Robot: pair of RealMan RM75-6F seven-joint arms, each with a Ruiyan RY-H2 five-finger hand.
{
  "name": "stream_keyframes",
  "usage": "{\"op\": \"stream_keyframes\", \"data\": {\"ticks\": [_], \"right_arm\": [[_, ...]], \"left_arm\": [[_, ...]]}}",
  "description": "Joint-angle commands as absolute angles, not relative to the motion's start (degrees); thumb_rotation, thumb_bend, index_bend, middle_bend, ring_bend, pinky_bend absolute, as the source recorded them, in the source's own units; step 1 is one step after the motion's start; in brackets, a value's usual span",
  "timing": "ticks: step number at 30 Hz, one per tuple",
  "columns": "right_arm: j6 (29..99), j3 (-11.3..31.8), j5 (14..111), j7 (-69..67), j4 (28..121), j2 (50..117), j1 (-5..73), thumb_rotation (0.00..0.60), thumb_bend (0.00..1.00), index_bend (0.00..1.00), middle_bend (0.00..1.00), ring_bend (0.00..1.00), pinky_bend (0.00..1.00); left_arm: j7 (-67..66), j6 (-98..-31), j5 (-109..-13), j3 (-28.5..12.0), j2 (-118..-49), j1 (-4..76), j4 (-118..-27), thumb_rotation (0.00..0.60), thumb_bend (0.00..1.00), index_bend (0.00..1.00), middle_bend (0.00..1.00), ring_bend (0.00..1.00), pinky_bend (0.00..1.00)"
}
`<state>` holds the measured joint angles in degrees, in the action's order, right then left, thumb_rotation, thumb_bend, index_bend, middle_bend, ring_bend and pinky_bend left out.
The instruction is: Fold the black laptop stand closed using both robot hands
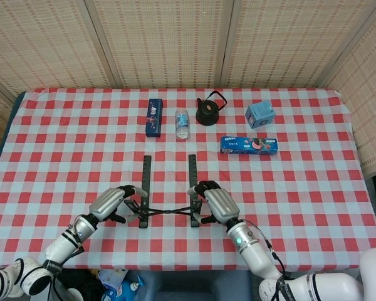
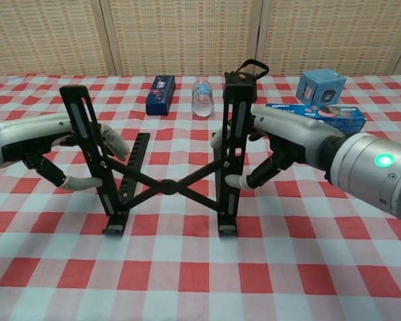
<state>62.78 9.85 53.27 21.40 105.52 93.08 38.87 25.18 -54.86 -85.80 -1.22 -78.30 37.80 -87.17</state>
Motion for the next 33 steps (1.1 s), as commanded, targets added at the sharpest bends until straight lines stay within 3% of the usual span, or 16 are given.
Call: {"op": "stream_keyframes", "data": {"ticks": [1,7,11,20,26,33], "right_arm": [[63.9,10.4,53.4,21.9,105.2,93.7,38.9,0.600,0.23,0.05,0.15,0.05,0.09],[66.5,12.1,53.1,22.6,104.1,94.9,38.8,0.600,0.22,0.00,0.04,0.00,0.09],[68.7,13.7,51.9,24.6,103.0,95.8,39.1,0.600,0.22,0.00,0.00,0.00,0.09],[72.6,15.7,53.2,25.5,102.2,96.1,38.6,0.600,0.22,0.00,0.00,0.00,0.04],[70.2,13.1,59.0,23.8,104.7,90.2,37.6,0.600,0.21,0.00,0.00,0.00,0.00],[70.9,6.6,76.2,27.1,102.4,84.6,37.3,0.600,0.07,0.00,0.00,0.00,0.00]], "left_arm": [[25.1,-55.2,-85.2,-1.7,-77.9,37.6,-87.2,0.600,0.33,0.20,0.19,0.11,0.22],[23.4,-54.1,-82.8,-2.9,-76.3,37.9,-87.1,0.585,0.33,0.12,0.06,0.01,0.17],[20.1,-53.1,-79.5,-4.5,-76.5,38.4,-86.0,0.571,0.33,0.07,0.00,0.00,0.16],[15.7,-53.3,-74.8,-7.3,-75.1,38.3,-85.5,0.589,0.33,0.05,0.00,0.00,0.15],[13.7,-55.4,-77.4,-6.9,-73.1,37.6,-83.7,0.600,0.33,0.06,0.00,0.00,0.15],[9.1,-59.3,-86.7,-4.4,-76.3,39.0,-73.6,0.600,0.33,0.08,0.00,0.00,0.15]]}}
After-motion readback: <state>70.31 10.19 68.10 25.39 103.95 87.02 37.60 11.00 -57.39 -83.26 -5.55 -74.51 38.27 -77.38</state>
